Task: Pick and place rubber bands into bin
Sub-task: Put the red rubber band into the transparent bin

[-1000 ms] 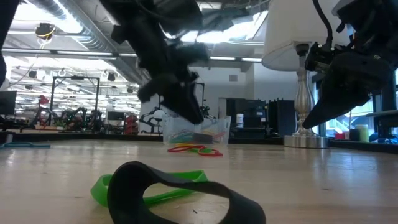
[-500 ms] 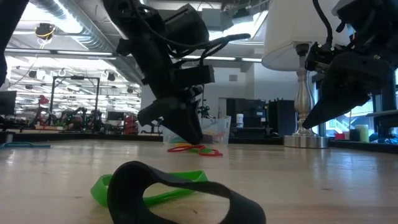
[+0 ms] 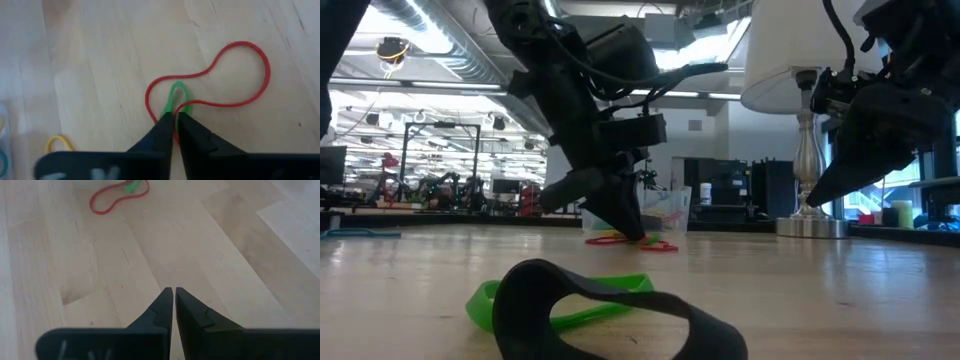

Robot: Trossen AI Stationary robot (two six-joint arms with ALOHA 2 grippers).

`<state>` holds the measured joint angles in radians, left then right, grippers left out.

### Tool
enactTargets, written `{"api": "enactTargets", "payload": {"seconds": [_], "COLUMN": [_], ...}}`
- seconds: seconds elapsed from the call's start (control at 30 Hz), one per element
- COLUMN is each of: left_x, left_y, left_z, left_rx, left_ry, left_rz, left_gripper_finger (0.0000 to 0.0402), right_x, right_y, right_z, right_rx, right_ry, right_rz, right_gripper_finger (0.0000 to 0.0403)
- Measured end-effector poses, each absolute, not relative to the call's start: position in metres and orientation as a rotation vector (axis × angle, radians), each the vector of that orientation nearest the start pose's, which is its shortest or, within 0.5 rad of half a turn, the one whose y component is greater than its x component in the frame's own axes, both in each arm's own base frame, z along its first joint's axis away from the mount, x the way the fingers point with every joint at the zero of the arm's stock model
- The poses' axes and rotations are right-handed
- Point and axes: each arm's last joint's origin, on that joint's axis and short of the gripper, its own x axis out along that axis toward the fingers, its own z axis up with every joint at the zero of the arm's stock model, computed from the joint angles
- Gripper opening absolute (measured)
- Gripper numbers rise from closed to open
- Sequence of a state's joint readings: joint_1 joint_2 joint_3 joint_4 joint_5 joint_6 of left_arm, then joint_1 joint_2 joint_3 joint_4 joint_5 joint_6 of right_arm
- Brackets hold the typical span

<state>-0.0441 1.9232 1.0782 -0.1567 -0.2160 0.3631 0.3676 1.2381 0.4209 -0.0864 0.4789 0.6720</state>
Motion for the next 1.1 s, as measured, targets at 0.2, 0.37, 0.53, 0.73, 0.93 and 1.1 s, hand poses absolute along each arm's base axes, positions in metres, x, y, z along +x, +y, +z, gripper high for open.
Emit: {"api": "enactTargets", "payload": {"seconds": [0.2,0.37,0.53,0.73,0.93,1.1], "left_x": [0.37,0.368,0.363,0.35,0.331,0.317], "left_y": [-0.01,-0.009,-0.01,-0.011,-0.008,0.005], "left_z": [0.13,0.144,0.167,0.206,0.248,0.274], "left_rx": [0.481,0.494,0.503,0.539,0.588,0.67], "left_ry": [1.011,0.978,0.934,0.856,0.767,0.731], "left_rz": [-0.006,0.03,0.051,0.121,0.194,0.319], "left_gripper_finger": [0.0003,0.0001,0.0001,0.0002,0.0001,0.0002], "right_x": [0.194,0.194,0.194,0.194,0.194,0.194], "right_y": [0.06,0.06,0.06,0.06,0.06,0.061], "right_z": [0.142,0.142,0.142,0.142,0.142,0.142], "right_rx": [0.262,0.262,0.261,0.261,0.262,0.264], "right_ry": [0.742,0.742,0.744,0.743,0.742,0.74], "right_rz": [-0.369,-0.369,-0.369,-0.369,-0.369,-0.368], "right_gripper_finger": [0.0026,0.0026,0.0026,0.0026,0.0026,0.0026]}}
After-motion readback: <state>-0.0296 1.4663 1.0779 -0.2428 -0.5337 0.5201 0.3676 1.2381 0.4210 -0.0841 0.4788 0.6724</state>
